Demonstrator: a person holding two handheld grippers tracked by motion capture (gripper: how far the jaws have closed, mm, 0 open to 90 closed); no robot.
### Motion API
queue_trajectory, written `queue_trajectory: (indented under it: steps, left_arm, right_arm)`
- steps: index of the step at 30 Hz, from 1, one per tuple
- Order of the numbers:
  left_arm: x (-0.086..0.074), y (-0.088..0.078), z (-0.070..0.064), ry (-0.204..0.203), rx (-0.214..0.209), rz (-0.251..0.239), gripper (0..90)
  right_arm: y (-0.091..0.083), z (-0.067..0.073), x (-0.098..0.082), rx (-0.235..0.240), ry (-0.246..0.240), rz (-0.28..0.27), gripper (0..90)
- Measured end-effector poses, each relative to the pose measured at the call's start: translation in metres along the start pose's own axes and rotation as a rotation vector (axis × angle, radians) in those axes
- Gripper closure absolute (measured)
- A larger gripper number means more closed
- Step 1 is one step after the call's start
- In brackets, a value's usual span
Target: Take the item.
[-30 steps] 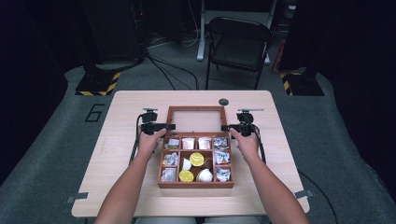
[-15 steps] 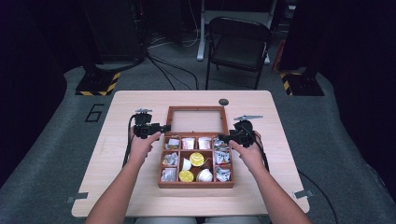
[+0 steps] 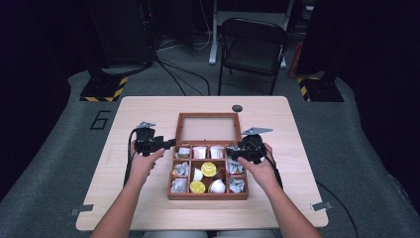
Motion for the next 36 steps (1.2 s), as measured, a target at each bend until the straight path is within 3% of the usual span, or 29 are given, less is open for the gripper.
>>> queue_trajectory:
  steps: [5,13,21,24,28,36]
  left_arm:
    - [0.0,-0.005,-0.002,0.015,0.007,-0.015,33.3]
    - [-0.004,-0.013,-0.007,0.035,-0.012,-0.017,33.3]
    - [-0.005,-0.019,0.003,0.017,-0.003,-0.032,32.4]
    - [-0.003,-0.024,0.007,-0.003,0.004,-0.053,32.4]
    - [-0.003,-0.025,0.006,-0.006,0.003,-0.057,32.3]
    - [-0.004,-0.024,0.003,0.003,-0.004,-0.054,32.3]
  right_arm:
    - [0.005,0.004,-0.006,0.002,-0.029,0.018,38.0]
    - [0.019,0.025,-0.011,0.083,-0.035,0.049,40.0]
    - [0.03,0.037,-0.01,0.129,-0.064,0.07,44.7]
    - [0.04,0.046,-0.017,0.136,-0.109,0.109,44.9]
    - [0.045,0.055,-0.023,0.159,-0.131,0.134,44.5]
    - [0.049,0.057,-0.031,0.175,-0.085,0.161,42.2]
Point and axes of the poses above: each handheld gripper's, and its own axes: y roughly forward along the jaws, x roughly out of its top, z roughly to its left, the point moved 10 cm from there along y, roughly forward along the jaws, and after that the axes turned 10 degrees about x, right-handed, at the moved point
